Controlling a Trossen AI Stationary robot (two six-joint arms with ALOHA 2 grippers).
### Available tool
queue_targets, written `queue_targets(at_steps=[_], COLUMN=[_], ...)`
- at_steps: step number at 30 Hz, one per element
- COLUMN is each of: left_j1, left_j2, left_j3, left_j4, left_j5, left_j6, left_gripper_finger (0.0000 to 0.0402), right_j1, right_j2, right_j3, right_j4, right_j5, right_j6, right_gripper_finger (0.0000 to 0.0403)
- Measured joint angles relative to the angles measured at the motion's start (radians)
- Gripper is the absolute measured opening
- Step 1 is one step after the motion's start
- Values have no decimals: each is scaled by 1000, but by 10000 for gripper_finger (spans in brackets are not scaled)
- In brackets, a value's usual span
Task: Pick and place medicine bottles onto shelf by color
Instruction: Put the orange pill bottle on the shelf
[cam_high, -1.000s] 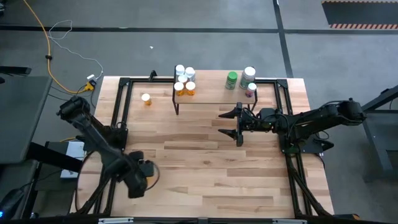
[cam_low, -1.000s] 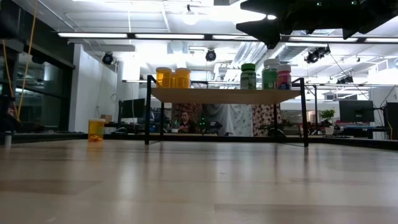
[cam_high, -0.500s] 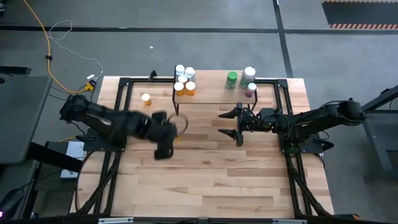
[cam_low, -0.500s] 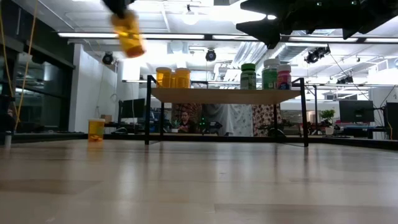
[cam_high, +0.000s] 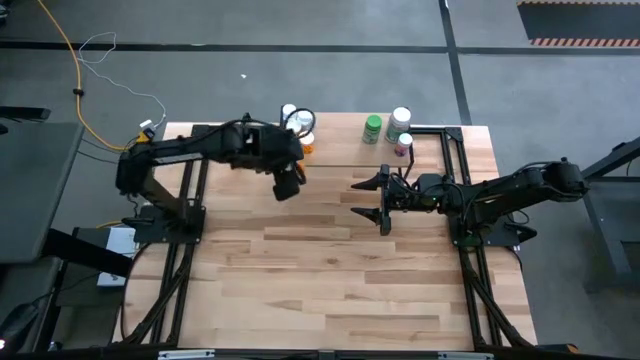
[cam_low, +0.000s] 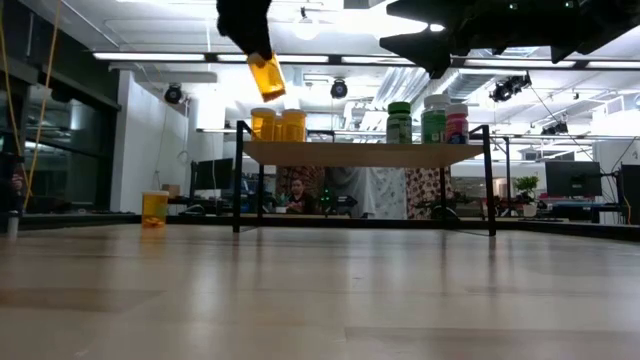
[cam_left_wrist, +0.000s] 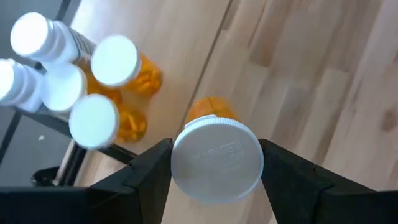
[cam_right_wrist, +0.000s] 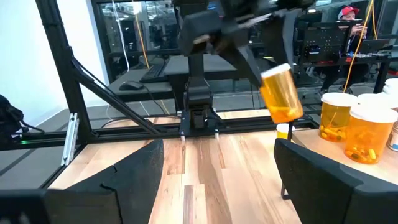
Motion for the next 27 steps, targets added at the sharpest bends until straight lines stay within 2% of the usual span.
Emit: queue_targets(at_steps=[7,11,15,23,27], left_j1=[38,56,84,181,218], left_j2=[196,271,284,287,295], left_j3=[191,261,276,276,276], left_j4=[-130,-167,-170,-180,-177], left_j5=[-38,-50,-28,117,138], left_j6=[52,85,103,82,65], left_gripper_finger=[209,209,209,209,209], right_j1=[0,0,0,0,0], right_j2=[0,0,0,0,0], right_j3=[0,0,0,0,0], right_j4=[-5,-8,-18,-31,-31], right_j5=[7,7,7,7,7], right_j6=[0,0,0,1,1], right_gripper_finger=[296,296,296,296,296])
